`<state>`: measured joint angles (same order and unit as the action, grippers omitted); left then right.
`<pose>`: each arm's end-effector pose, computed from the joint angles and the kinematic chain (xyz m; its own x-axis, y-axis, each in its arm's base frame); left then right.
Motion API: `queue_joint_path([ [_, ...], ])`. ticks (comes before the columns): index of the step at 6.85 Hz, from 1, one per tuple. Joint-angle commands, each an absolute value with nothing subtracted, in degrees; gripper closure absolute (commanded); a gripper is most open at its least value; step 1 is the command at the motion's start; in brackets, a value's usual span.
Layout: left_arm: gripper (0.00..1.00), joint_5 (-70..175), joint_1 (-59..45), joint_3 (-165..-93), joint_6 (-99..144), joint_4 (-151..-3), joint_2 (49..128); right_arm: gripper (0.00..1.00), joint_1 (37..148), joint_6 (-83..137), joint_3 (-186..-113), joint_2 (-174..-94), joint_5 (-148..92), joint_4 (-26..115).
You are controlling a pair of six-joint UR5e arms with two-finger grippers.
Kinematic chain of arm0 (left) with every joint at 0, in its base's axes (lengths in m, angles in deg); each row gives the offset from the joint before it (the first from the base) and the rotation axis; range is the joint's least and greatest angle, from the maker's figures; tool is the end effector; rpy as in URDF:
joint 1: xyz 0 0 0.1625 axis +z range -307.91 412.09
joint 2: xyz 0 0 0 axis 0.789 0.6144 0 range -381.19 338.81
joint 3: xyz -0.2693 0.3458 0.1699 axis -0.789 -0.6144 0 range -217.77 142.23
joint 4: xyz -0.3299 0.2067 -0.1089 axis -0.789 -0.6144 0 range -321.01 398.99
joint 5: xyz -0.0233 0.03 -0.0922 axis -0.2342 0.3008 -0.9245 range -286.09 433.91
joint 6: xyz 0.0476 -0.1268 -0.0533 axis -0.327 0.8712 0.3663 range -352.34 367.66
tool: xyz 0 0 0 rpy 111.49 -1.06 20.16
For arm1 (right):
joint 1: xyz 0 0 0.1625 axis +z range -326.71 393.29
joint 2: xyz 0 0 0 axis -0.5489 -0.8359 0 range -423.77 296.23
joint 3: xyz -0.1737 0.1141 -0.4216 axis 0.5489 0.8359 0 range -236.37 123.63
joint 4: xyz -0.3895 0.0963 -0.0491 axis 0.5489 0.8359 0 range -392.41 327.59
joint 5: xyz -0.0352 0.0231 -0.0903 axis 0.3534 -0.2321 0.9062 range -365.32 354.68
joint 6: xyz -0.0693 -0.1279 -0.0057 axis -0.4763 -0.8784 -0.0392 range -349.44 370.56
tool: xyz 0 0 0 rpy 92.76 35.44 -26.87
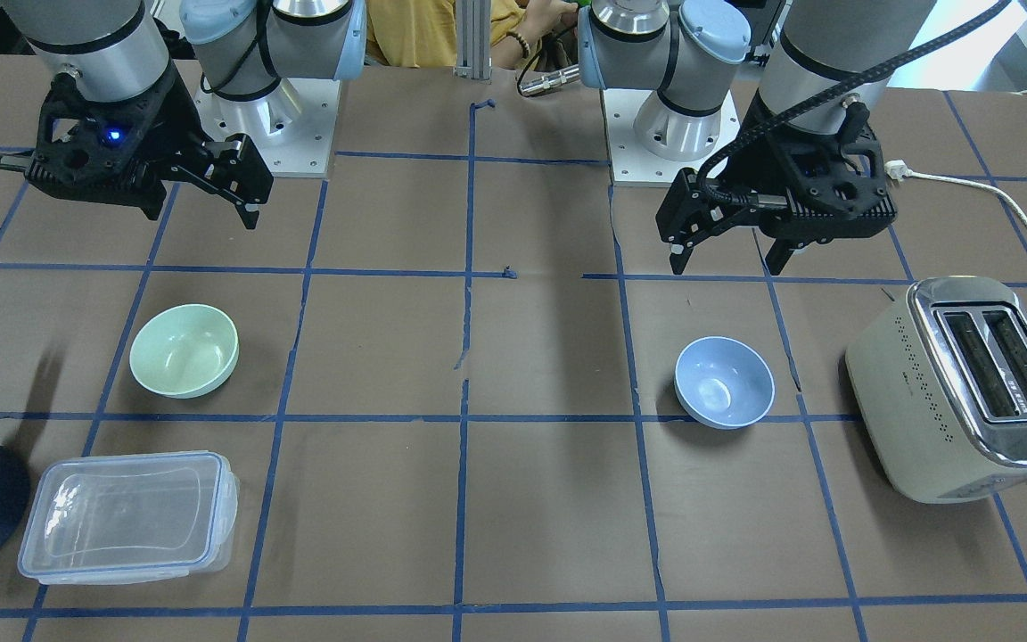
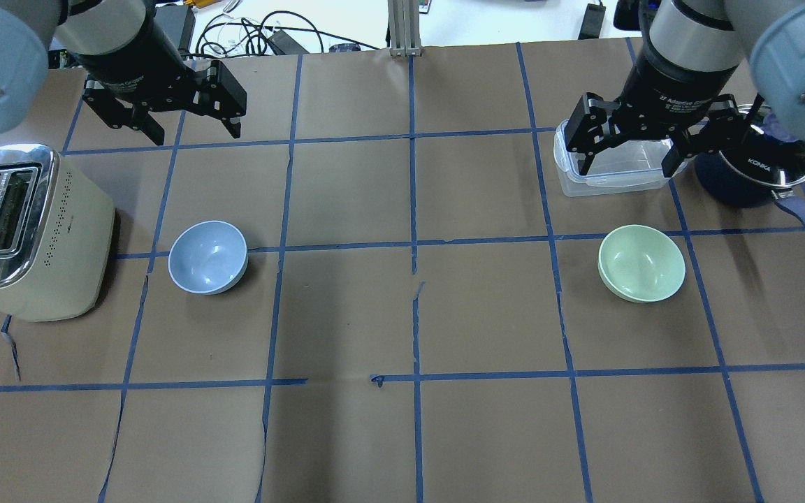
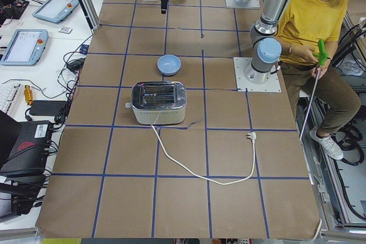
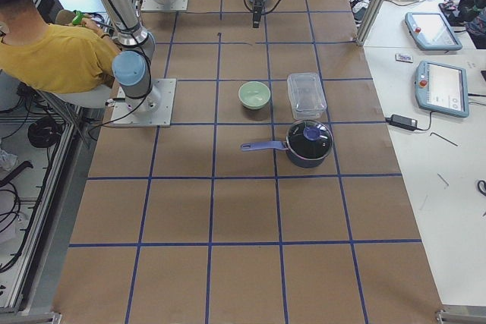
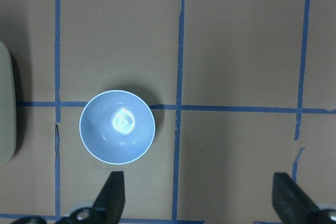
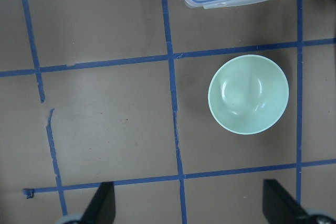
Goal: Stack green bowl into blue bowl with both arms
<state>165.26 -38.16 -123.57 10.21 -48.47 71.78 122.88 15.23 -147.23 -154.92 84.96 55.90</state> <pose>-0.1321 -0.5144 0.5015 -0.9989 -0.0416 -0.0206 -0.0402 0.9970 -0.0668 0.1292 -0.4690 0.4864 -0.9960 0.0886 0.0068 0.0887 0.9958 0.0239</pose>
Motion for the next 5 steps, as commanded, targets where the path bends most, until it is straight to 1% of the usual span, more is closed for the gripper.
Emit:
queue_joint_path([
  [1,0.00,165.2,-38.2,-123.7,10.1,-48.6,71.4,0.00,122.9,15.2,-147.2,-154.8,84.3,56.2],
  [5,0.00,165.2,-38.2,-124.2,9.5,-48.5,71.3,0.00,122.9,15.3,-147.3,-154.8,84.8,56.9],
])
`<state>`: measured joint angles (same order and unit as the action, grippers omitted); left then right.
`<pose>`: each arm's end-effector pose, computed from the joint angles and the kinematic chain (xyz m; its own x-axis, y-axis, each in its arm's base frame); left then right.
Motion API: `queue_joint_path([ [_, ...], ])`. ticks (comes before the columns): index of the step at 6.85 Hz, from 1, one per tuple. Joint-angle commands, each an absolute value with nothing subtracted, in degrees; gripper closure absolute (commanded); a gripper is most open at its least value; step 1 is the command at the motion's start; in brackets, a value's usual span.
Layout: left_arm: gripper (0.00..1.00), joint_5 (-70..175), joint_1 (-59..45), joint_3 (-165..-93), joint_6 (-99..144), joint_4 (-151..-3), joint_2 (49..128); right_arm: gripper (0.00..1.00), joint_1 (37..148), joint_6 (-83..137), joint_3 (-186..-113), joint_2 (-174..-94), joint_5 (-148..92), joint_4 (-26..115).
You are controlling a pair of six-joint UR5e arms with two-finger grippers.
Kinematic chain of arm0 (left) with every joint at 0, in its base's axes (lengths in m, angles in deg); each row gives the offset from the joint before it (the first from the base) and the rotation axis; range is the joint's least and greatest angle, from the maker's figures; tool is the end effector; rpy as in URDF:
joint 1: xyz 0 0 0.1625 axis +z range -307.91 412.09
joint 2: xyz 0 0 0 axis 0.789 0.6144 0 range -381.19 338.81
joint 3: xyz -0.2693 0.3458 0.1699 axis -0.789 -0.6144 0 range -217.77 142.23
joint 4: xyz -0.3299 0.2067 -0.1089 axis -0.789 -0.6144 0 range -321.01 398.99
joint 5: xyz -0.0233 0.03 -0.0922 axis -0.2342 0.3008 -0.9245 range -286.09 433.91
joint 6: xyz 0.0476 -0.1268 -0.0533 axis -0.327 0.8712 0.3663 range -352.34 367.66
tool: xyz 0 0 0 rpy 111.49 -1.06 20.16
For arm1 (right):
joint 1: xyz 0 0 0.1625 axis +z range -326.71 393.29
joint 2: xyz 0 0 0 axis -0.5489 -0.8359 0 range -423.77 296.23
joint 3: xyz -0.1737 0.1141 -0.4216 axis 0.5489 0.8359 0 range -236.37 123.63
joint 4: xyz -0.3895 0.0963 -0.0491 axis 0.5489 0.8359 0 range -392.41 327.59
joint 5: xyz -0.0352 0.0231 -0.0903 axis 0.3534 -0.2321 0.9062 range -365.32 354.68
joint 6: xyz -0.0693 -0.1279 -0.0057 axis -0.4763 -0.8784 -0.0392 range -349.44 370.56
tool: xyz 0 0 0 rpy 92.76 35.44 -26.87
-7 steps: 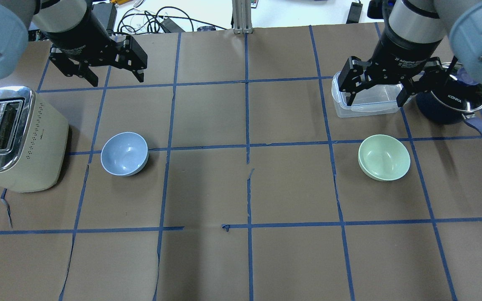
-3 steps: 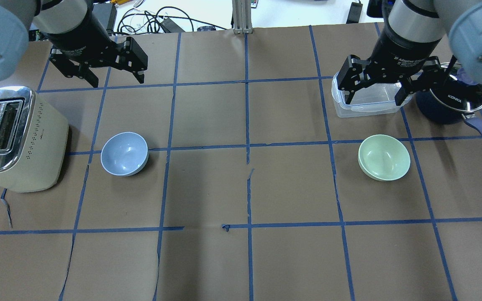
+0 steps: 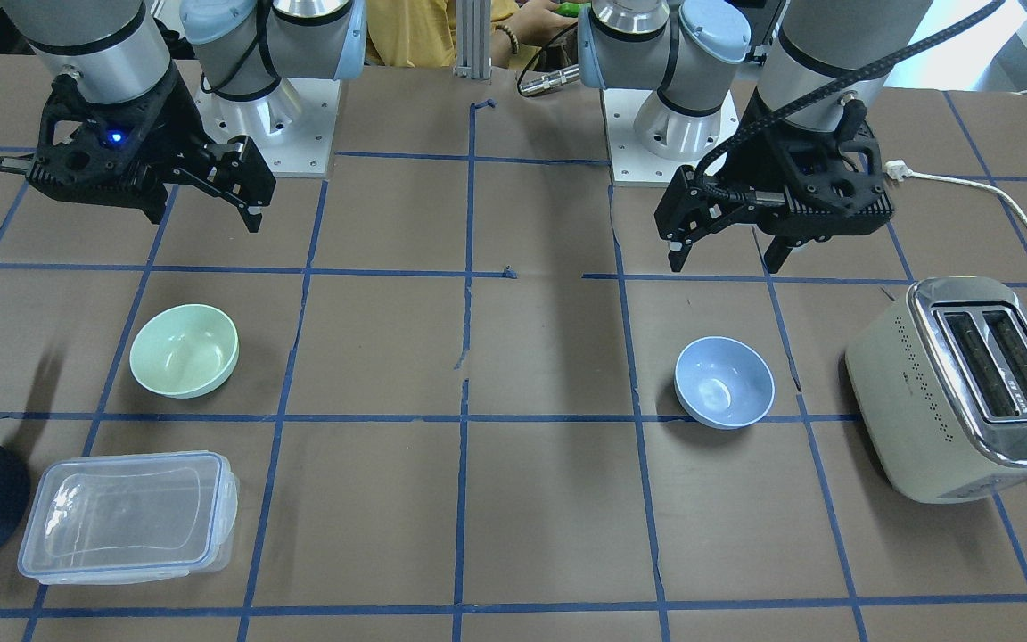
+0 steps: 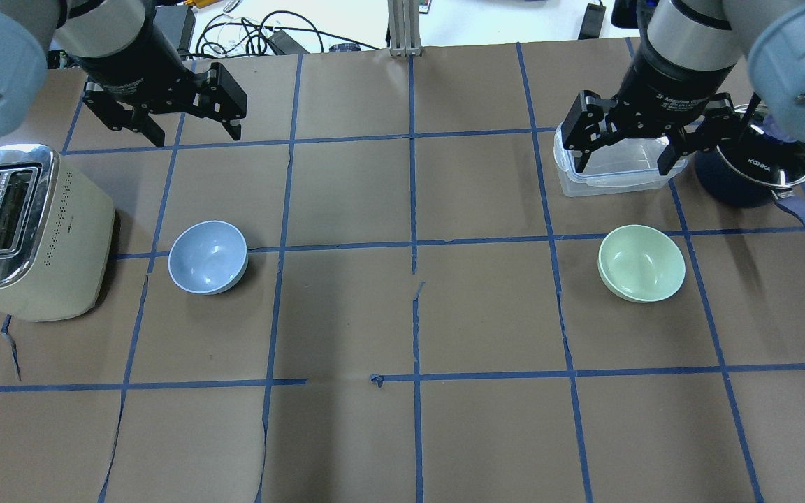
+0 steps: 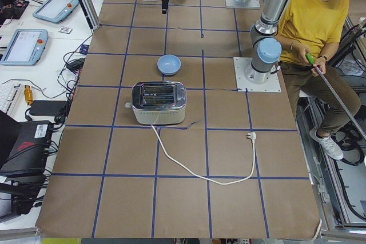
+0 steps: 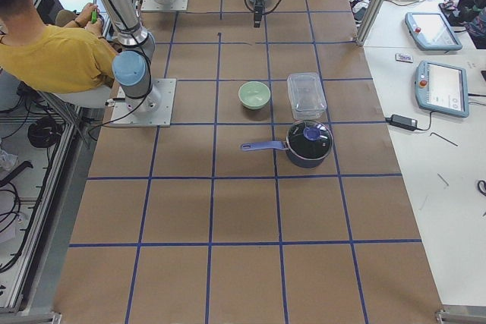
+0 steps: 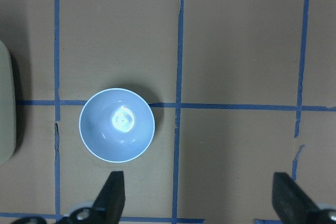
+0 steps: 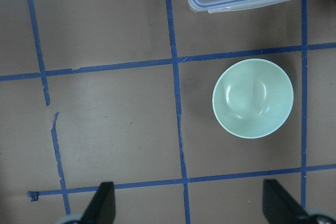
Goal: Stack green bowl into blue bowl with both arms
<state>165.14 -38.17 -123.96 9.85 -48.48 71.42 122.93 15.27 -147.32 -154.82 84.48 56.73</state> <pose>-0.1325 -0.5113 0.5014 -0.9992 -0.0350 -0.0190 -0.0337 0.9973 -0.0658 0.1308 -0.4714 0.4863 -0.9961 0.0886 -0.0024 0.0885 0.9960 0.0134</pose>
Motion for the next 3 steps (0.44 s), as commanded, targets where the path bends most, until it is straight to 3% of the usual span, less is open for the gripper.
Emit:
queue_joint_path([
  [1,0.00,165.2,-38.2,-124.1,9.5,-48.6,71.4,0.00,123.0,15.3,-147.4,-154.8,84.9,56.9],
  [3,0.00,165.3,-38.2,-124.0,9.5,-48.9,71.5,0.00,123.0,15.4,-147.4,-154.8,84.9,56.8],
])
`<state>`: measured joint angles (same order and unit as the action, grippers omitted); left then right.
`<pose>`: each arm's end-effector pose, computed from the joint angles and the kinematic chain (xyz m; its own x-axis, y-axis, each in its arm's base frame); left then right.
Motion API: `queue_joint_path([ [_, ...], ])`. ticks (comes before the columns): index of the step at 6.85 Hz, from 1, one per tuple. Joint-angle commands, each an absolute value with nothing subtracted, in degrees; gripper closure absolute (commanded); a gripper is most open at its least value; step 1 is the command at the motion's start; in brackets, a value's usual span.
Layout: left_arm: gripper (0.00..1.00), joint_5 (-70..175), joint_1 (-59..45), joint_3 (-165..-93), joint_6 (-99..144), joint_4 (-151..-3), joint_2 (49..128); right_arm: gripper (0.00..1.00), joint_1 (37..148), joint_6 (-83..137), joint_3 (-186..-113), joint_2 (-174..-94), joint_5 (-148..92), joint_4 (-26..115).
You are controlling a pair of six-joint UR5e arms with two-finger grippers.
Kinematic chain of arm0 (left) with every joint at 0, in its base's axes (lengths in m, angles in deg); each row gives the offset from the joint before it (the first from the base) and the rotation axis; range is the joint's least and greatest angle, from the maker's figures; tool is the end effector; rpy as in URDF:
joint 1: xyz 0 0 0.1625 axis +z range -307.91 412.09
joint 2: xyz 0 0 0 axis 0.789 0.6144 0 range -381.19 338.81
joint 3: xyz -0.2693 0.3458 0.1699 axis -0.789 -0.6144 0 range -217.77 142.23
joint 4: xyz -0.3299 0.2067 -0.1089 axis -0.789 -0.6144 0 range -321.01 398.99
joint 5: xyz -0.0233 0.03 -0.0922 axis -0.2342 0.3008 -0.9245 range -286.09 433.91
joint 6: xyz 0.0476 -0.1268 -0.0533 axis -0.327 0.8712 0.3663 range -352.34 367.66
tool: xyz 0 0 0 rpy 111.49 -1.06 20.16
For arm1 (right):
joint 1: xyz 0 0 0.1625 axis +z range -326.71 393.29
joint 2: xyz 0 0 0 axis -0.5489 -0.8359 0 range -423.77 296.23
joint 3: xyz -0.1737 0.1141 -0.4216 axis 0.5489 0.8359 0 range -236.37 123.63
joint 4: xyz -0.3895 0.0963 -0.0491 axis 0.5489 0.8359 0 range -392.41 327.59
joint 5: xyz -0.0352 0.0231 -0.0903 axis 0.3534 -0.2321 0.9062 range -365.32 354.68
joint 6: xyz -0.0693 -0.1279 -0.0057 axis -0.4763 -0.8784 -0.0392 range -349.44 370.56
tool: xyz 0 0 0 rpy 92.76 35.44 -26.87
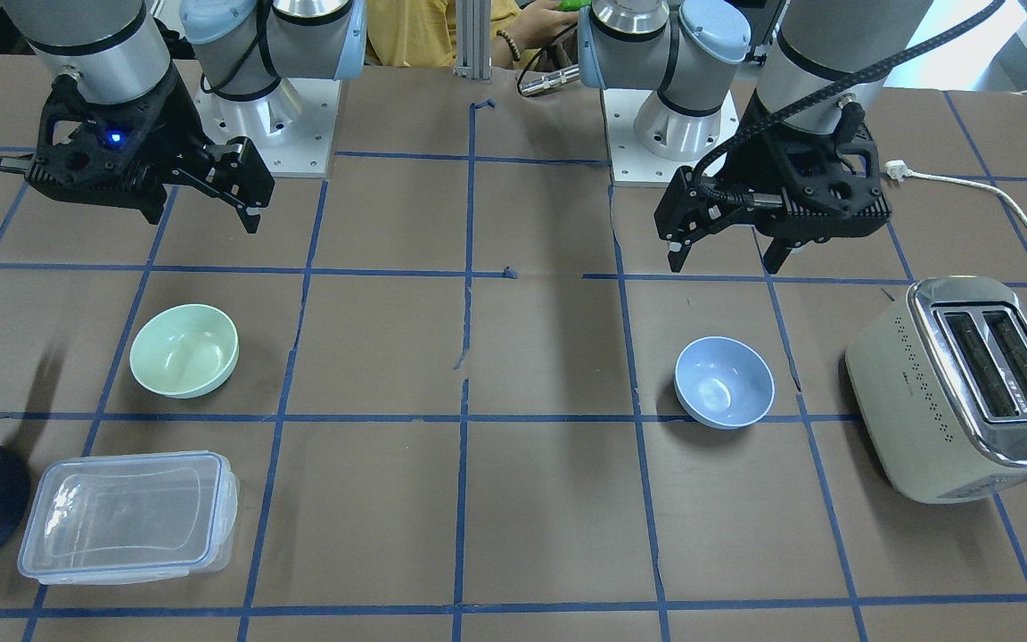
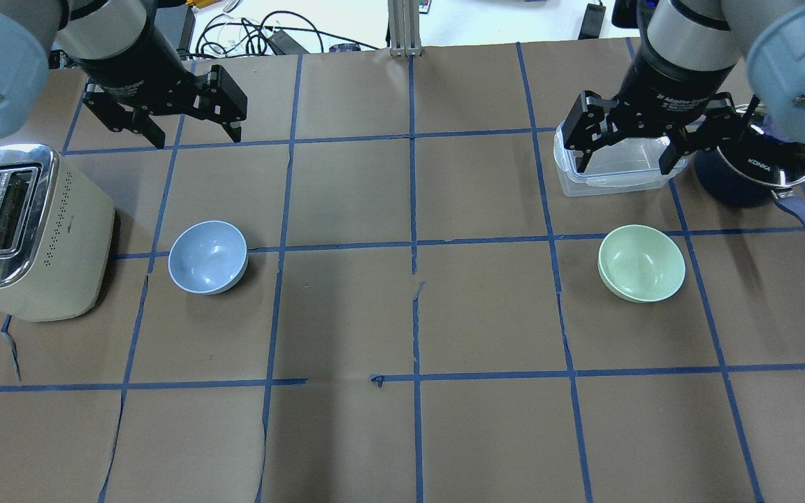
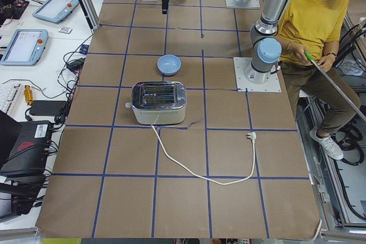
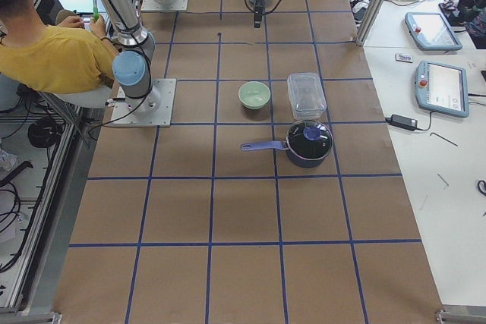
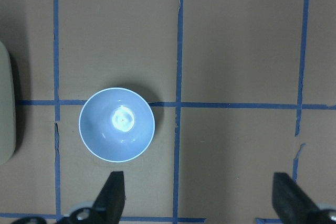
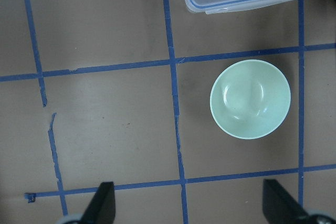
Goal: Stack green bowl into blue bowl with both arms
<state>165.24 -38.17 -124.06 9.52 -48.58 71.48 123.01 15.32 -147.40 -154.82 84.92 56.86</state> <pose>-0.1322 -0.5112 0.4998 -0.9993 -0.0293 -0.0212 -0.0279 0.9977 -0.0613 0.1303 -0.4714 0.4858 -0.9961 0.0880 0.0052 0.0880 0.9960 0.0119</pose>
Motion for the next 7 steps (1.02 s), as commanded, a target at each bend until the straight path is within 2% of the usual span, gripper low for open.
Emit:
queue_joint_path([
  [1,0.00,165.4,-38.2,-123.7,9.5,-49.1,71.7,0.00,123.0,15.4,-147.4,-154.8,84.8,56.9],
  [6,0.00,165.4,-36.9,-124.3,7.2,-49.7,71.5,0.00,123.0,15.2,-147.7,-154.5,84.5,56.9],
  [7,0.00,165.3,-34.4,-127.0,1.1,-49.0,71.7,0.00,122.9,15.3,-147.9,-154.4,85.1,56.5],
])
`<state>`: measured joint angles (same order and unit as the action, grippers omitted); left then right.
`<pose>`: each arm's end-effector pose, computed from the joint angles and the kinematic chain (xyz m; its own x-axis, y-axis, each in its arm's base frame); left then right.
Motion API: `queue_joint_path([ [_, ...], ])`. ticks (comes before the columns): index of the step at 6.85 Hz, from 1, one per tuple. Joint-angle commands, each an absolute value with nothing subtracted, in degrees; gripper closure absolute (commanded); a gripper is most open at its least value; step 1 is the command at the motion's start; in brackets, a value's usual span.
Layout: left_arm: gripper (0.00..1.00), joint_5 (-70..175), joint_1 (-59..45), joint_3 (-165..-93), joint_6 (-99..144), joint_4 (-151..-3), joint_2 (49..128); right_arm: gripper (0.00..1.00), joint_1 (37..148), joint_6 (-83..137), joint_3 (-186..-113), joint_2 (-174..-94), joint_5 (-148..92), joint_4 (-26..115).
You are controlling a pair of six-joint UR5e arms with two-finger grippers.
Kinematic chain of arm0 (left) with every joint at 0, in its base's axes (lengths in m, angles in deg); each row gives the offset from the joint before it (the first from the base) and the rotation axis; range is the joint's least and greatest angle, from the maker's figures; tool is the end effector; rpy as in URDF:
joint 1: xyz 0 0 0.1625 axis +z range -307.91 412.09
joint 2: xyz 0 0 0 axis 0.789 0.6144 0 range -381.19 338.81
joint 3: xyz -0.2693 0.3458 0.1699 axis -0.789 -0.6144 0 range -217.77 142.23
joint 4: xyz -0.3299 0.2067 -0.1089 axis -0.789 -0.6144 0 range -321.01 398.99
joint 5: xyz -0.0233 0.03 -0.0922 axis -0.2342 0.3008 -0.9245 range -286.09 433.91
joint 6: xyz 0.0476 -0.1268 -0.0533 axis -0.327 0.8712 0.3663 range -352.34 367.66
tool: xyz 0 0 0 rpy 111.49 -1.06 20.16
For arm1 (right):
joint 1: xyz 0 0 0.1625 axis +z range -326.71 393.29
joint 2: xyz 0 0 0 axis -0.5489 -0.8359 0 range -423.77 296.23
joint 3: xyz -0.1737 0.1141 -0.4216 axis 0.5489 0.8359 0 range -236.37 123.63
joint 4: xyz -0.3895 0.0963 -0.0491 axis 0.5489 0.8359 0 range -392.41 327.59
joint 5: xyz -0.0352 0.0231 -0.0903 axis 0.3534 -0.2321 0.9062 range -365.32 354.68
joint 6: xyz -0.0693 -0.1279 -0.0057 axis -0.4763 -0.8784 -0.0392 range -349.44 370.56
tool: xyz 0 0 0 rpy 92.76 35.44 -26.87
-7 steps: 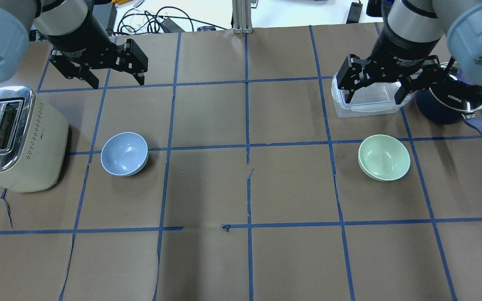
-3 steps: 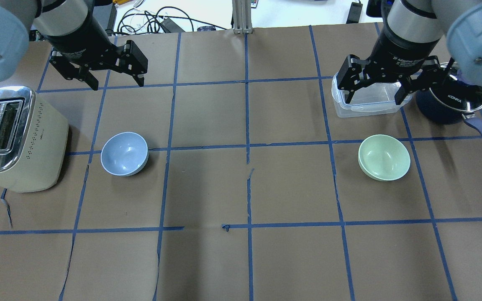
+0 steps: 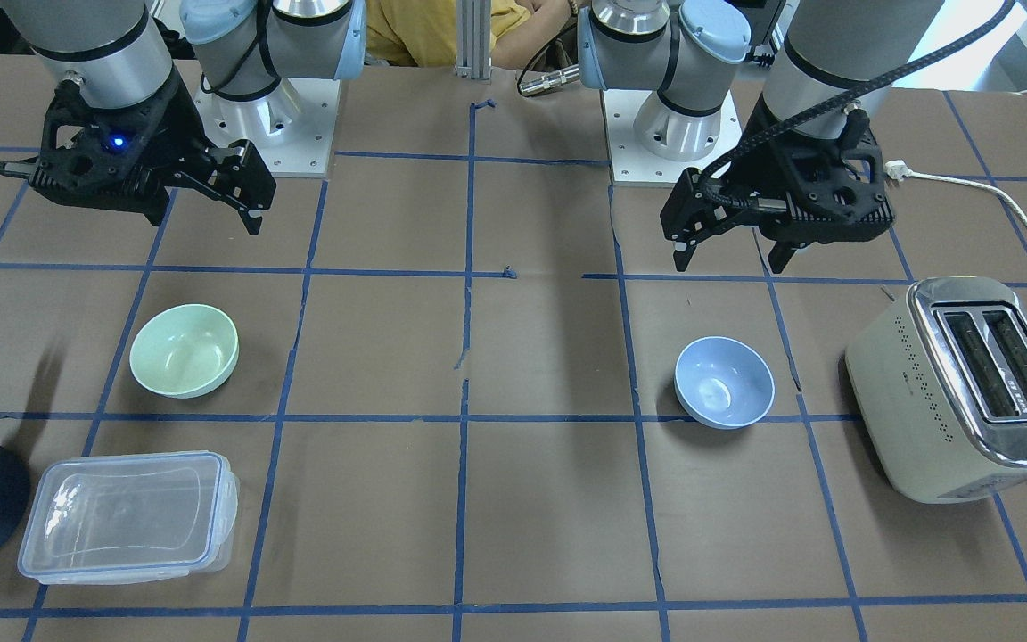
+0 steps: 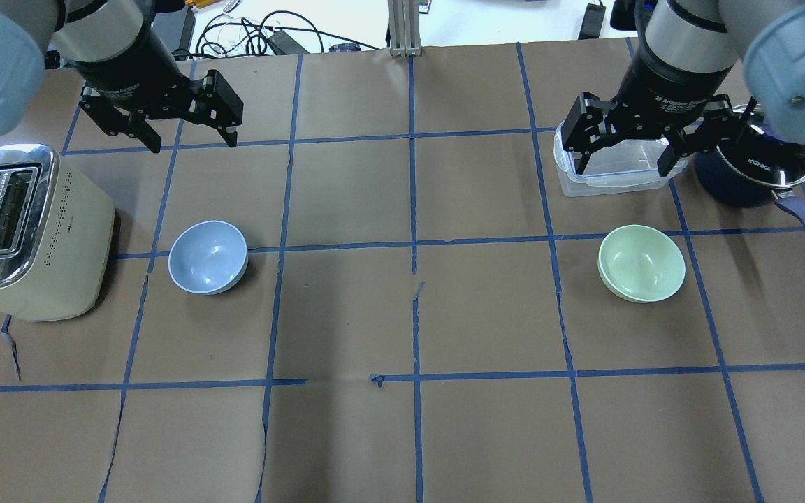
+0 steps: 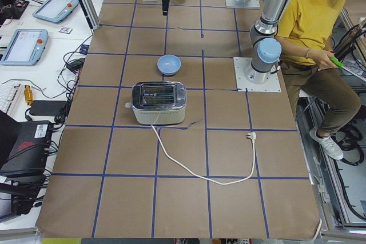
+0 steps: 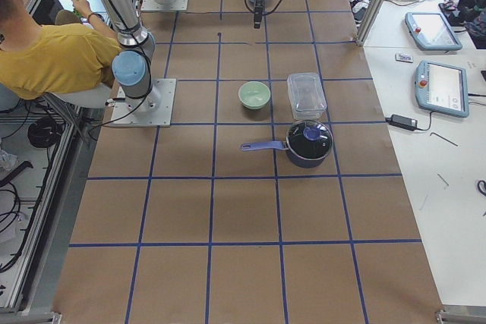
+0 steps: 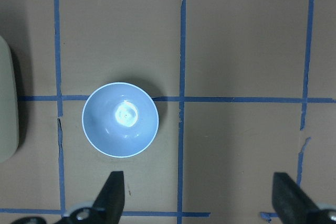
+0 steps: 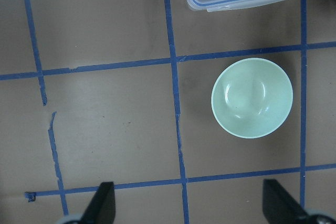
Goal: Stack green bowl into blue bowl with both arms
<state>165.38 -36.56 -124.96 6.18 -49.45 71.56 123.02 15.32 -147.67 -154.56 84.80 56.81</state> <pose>-0.1175 -0.5109 0.4898 -0.9997 0.0015 -0.0264 0.0022 0.9996 -0.0276 0.1307 -0.4720 0.4813 -0.9961 0.0878 0.0039 0.0878 0.9959 0.0222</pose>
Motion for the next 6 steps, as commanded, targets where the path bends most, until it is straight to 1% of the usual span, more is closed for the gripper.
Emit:
queue_joint_path([
  [1,0.00,165.1,-30.2,-131.4,-0.6,-45.9,71.7,0.00,122.5,14.8,-148.3,-154.3,85.2,56.7],
  [2,0.00,165.1,-27.0,-136.3,-2.7,-41.7,71.8,0.00,122.4,14.9,-148.5,-153.2,84.9,57.8],
  [3,0.00,165.1,-23.8,-140.9,-8.6,-38.7,72.2,0.00,121.2,14.5,-148.6,-149.2,87.1,61.7],
  [4,0.00,164.8,-21.2,-144.3,-10.0,-35.1,73.5,0.00,120.8,14.3,-150.0,-148.7,92.2,61.9],
  [5,0.00,164.9,-20.8,-147.2,-10.4,-28.2,75.2,0.00,120.6,14.3,-153.5,-148.0,92.8,64.6],
  [6,0.00,165.3,-20.5,-150.3,-11.1,-21.6,77.6,0.00,120.5,14.3,-157.2,-146.6,93.1,71.1],
])
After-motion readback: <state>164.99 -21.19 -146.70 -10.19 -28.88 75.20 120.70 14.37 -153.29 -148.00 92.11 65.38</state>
